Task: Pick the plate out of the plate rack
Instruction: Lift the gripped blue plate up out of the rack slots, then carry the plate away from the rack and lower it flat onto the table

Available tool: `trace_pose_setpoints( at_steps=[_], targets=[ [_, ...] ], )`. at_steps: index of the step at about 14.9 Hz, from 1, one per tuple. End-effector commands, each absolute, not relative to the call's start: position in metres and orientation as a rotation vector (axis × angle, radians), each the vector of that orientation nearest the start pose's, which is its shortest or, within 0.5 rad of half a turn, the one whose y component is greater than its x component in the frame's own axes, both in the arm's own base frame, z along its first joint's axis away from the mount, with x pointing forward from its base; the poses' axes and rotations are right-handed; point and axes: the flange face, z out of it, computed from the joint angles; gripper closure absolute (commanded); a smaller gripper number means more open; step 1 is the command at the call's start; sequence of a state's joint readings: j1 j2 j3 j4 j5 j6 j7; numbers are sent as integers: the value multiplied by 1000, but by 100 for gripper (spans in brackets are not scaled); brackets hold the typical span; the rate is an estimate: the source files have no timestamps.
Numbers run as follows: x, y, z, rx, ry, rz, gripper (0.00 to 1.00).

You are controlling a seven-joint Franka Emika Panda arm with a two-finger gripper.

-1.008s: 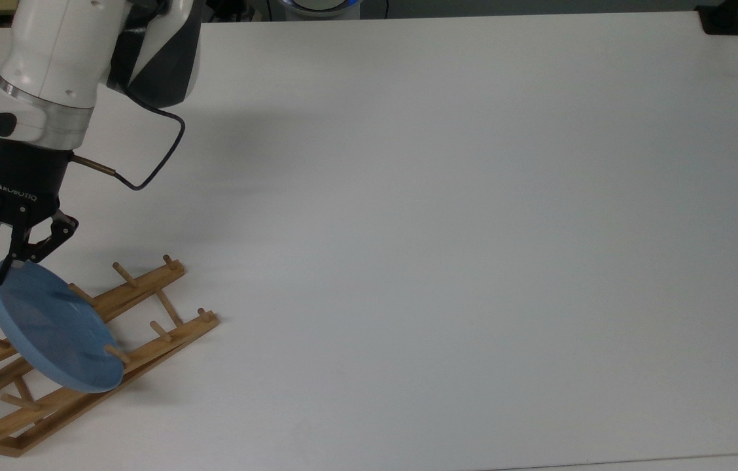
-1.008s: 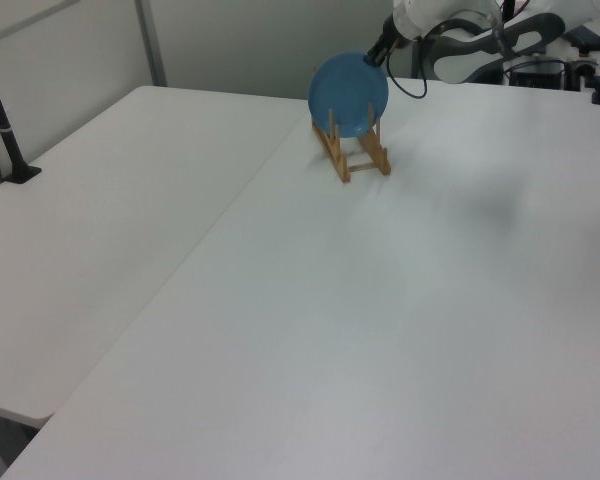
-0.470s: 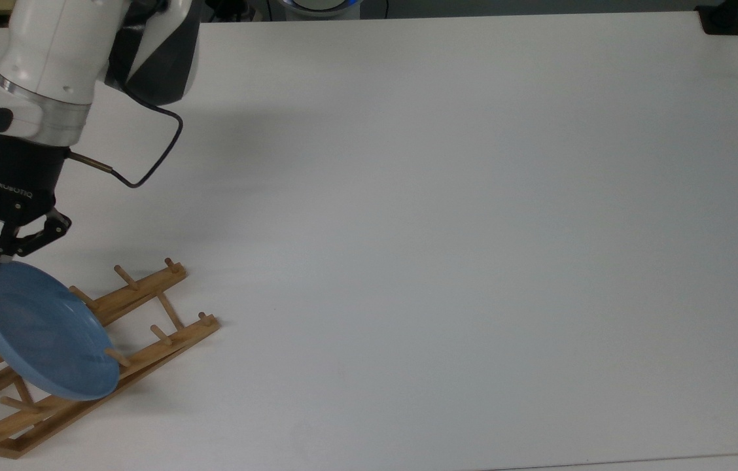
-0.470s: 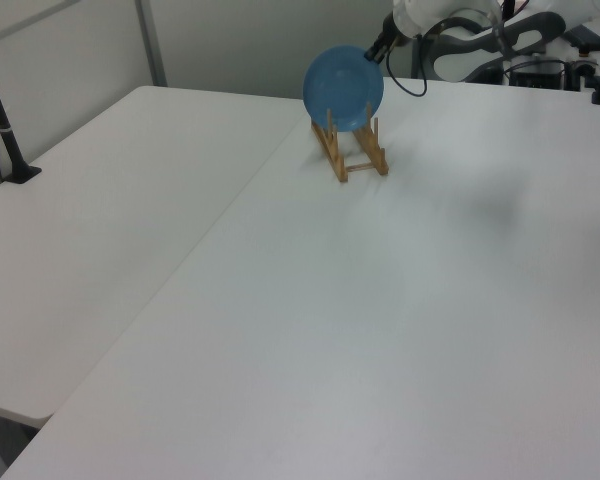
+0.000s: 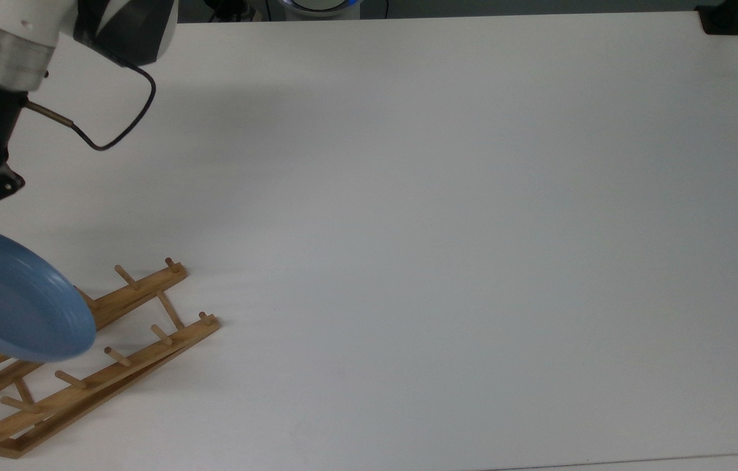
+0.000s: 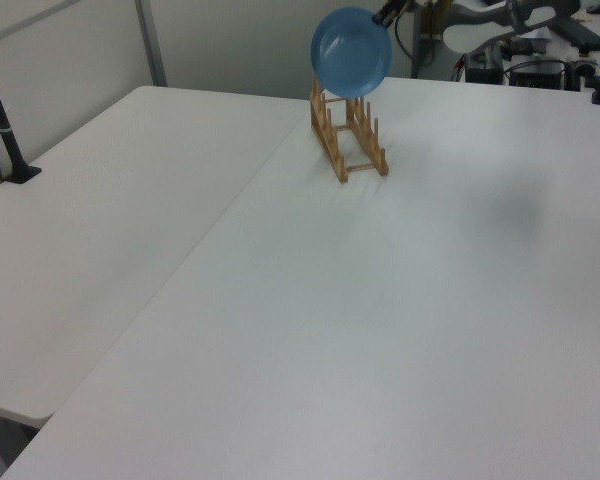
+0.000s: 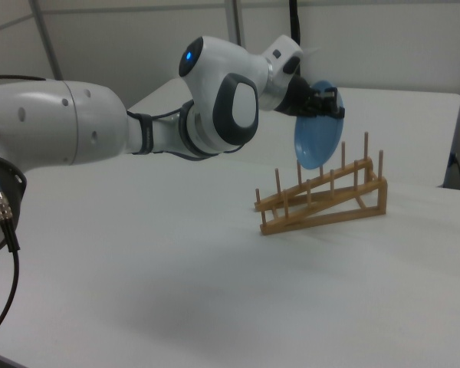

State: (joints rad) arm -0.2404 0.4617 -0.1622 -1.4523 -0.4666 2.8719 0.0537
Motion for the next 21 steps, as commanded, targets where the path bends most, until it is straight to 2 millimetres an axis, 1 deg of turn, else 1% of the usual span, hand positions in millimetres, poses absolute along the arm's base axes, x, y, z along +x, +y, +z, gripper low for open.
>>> trace_pose_setpoints(
  at_steps=[1,3,4,5,7,8,9,11,13,15,18,19,21],
  targets=[
    [692,-230,543,2482,-191,1085,100],
    [698,-209,539,2622,-305,1068,100],
    [697,-204,537,2685,-362,1034,100],
    [696,-199,533,2751,-411,981,100],
    [695,-179,519,2892,-470,857,100],
    [693,-172,510,2956,-451,755,100],
    [689,-165,497,3028,-372,607,100],
    [676,-152,476,3168,-127,339,100],
    [664,-145,468,3248,122,193,100],
    [651,-140,450,3263,400,20,100],
    [633,-130,413,3223,922,-151,100],
    [628,-127,401,3209,1020,-182,100],
    [618,-123,373,3177,1159,-258,100]
  ],
)
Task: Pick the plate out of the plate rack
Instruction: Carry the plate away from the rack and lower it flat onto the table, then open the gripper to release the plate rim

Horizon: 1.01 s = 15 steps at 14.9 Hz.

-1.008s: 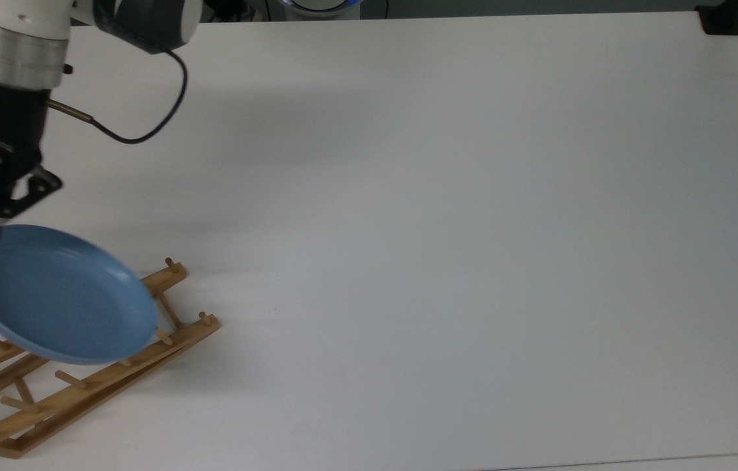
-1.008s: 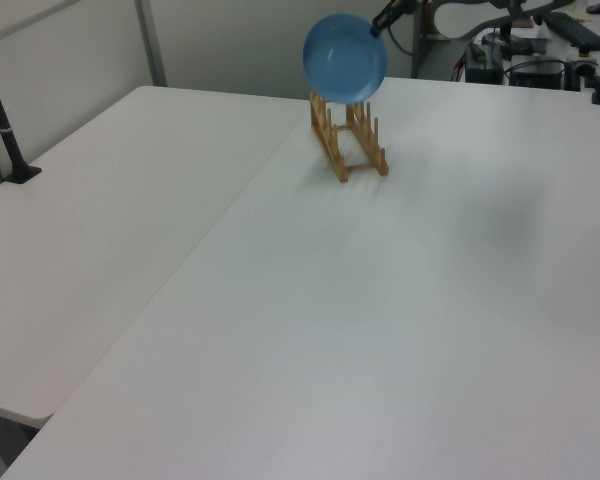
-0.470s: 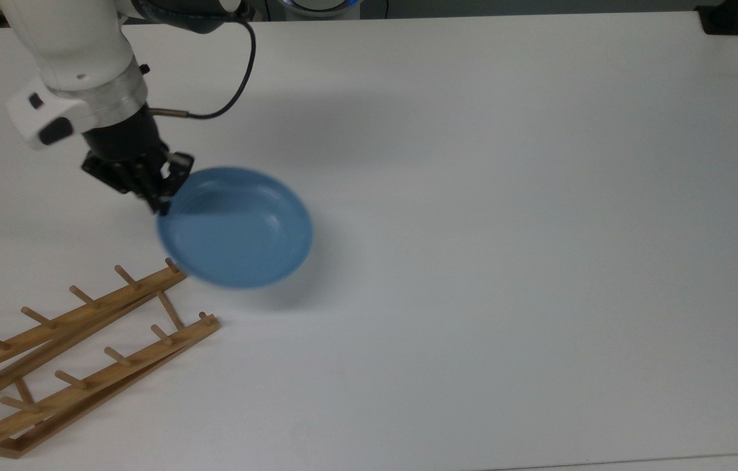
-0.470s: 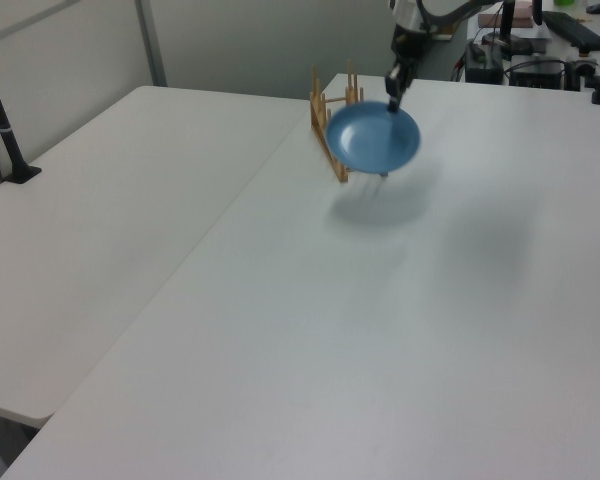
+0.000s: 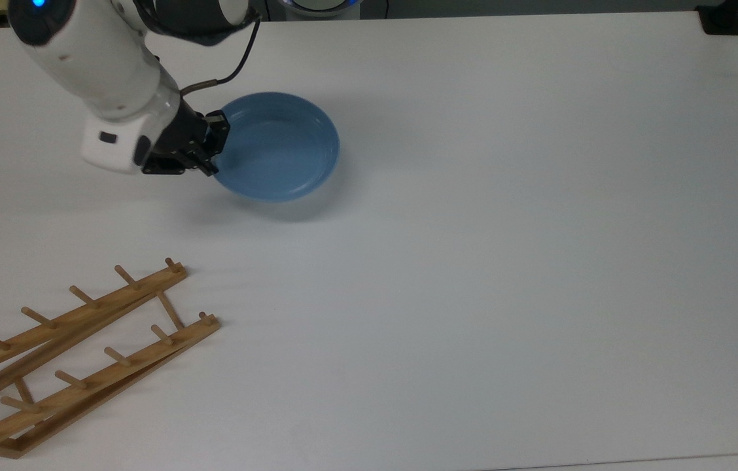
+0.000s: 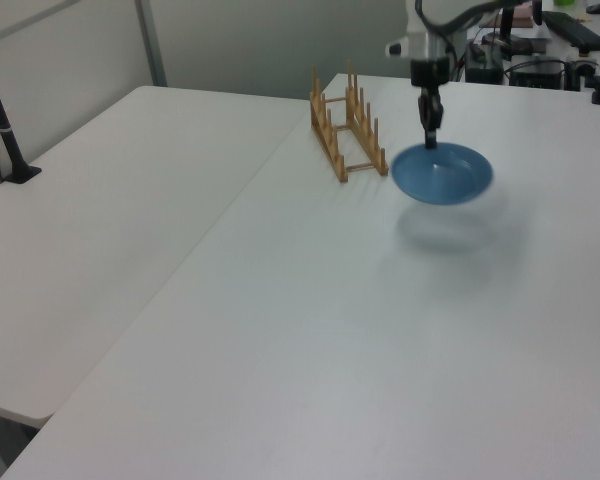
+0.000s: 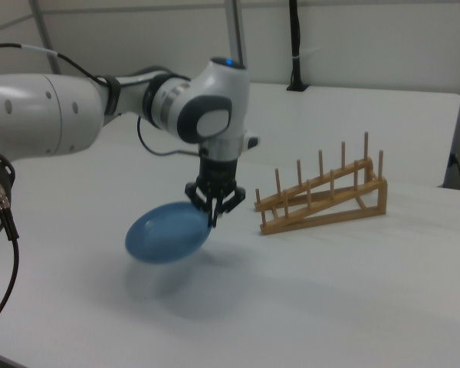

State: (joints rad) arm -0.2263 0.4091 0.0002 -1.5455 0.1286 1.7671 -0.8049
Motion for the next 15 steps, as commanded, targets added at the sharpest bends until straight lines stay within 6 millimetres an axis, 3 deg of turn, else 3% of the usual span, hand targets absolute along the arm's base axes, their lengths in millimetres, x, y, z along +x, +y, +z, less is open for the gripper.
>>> trace_pose_setpoints(
  at_steps=[1,5,6,8,12,14,15],
  targets=[
    [614,-124,365,-2685,-1050,244,100],
    [614,-124,347,-2622,-1146,258,100],
    [615,-125,344,-2627,-1147,252,95],
    [619,-126,344,-2650,-1144,227,74],
    [620,-130,350,-2667,-1130,219,50],
    [623,-131,362,-2716,-1064,201,17],
    [626,-134,375,-2752,-1015,188,9]
  ],
)
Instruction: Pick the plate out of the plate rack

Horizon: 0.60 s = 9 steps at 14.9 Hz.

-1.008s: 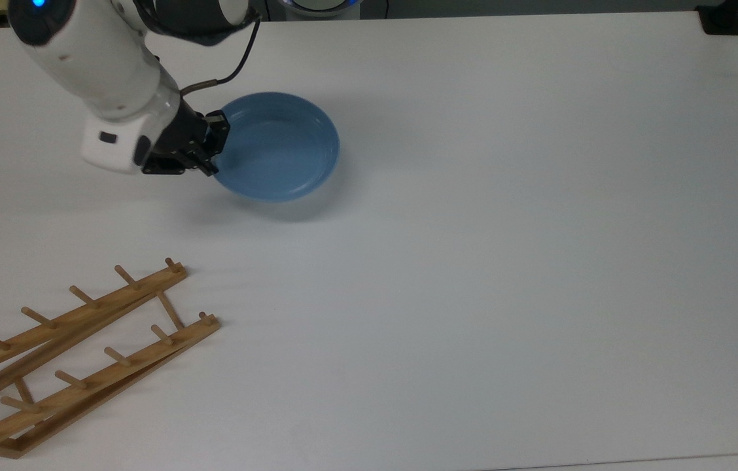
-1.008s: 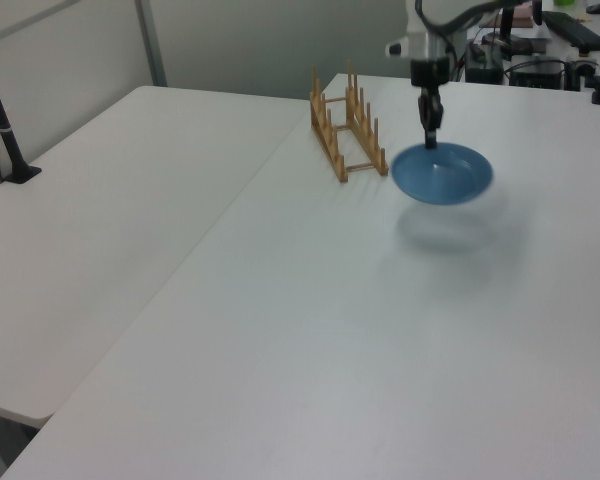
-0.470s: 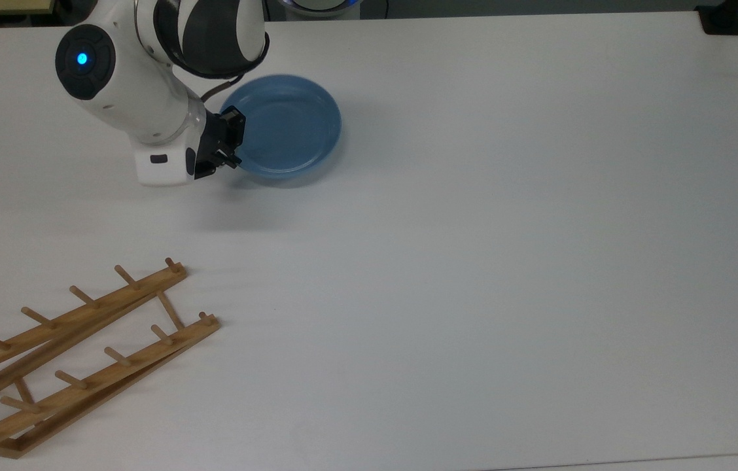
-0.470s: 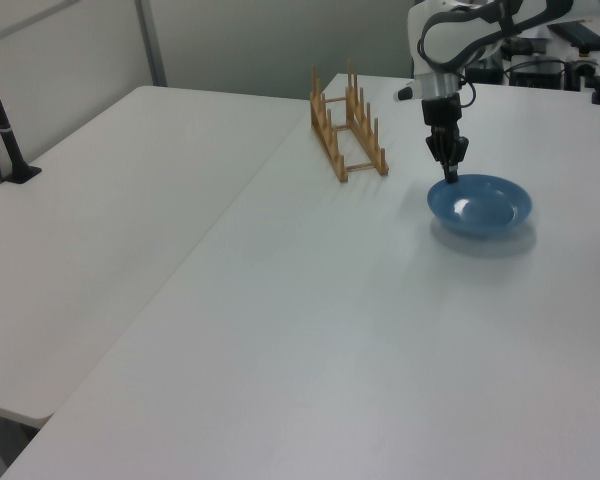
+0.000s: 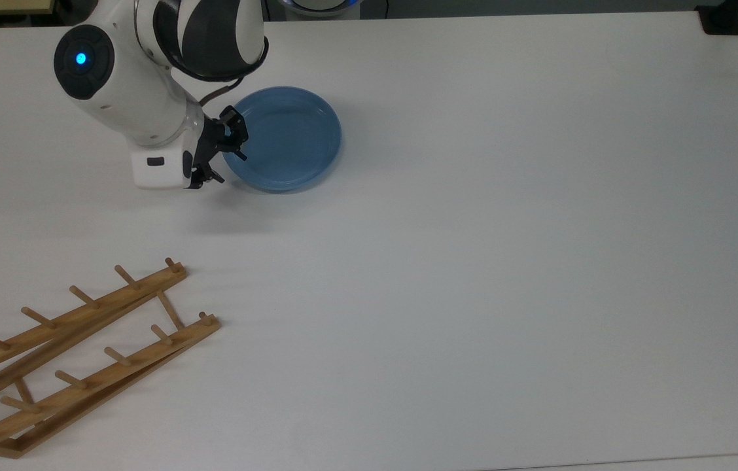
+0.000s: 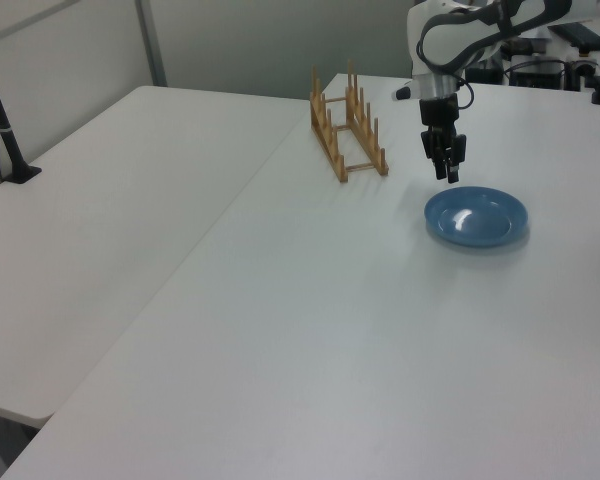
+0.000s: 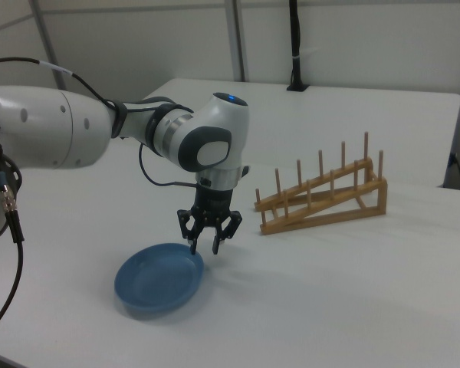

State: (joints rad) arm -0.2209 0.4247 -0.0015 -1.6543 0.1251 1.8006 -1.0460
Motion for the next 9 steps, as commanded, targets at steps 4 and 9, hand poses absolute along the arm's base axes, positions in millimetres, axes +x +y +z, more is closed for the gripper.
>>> trace_pose_setpoints(
  at_steps=[4,9],
  targets=[
    [621,-142,439,-2860,-910,72,0],
    [610,-138,508,-3004,-679,-14,0]
  ],
)
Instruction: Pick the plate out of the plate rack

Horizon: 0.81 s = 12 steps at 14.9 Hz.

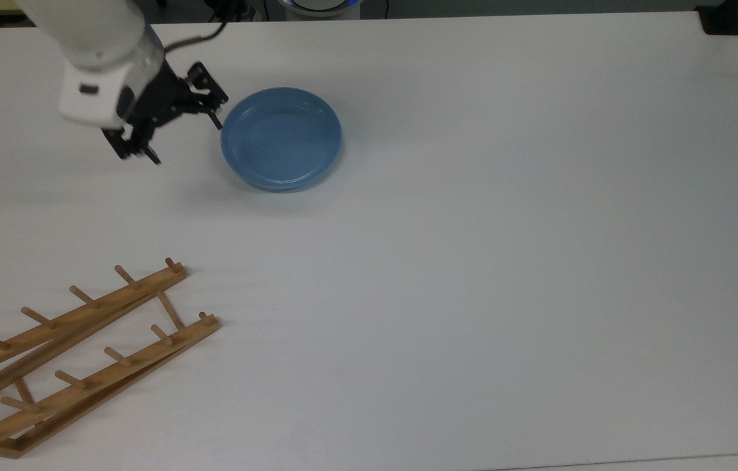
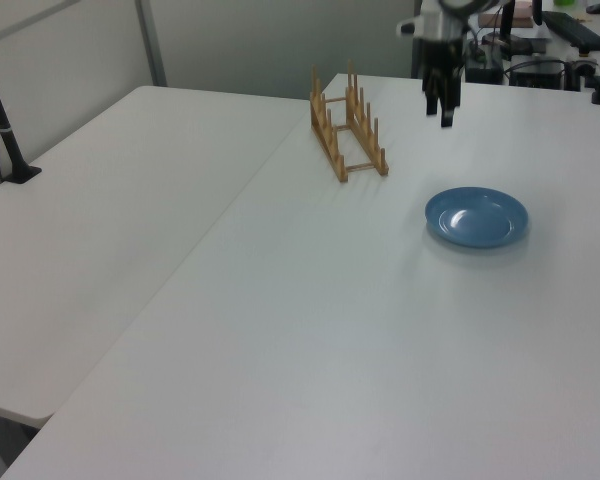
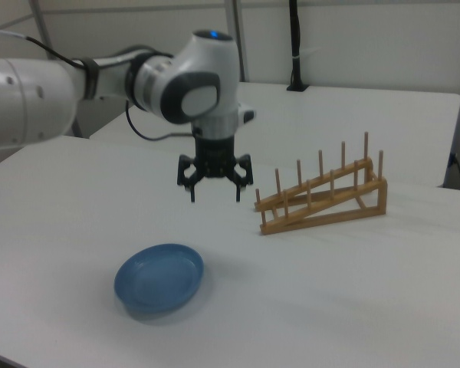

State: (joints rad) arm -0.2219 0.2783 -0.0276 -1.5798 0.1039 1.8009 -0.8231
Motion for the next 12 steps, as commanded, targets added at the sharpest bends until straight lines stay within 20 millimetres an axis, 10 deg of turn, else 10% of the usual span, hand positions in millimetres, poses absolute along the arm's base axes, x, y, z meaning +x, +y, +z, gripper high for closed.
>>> trace_pose_setpoints(
  at_steps=[1,7,12],
  targets=[
    [611,-128,517,-3017,-626,-12,0],
    [571,-112,591,-3113,-62,-3,0],
    [564,-74,605,-3287,78,29,0]
  ],
)
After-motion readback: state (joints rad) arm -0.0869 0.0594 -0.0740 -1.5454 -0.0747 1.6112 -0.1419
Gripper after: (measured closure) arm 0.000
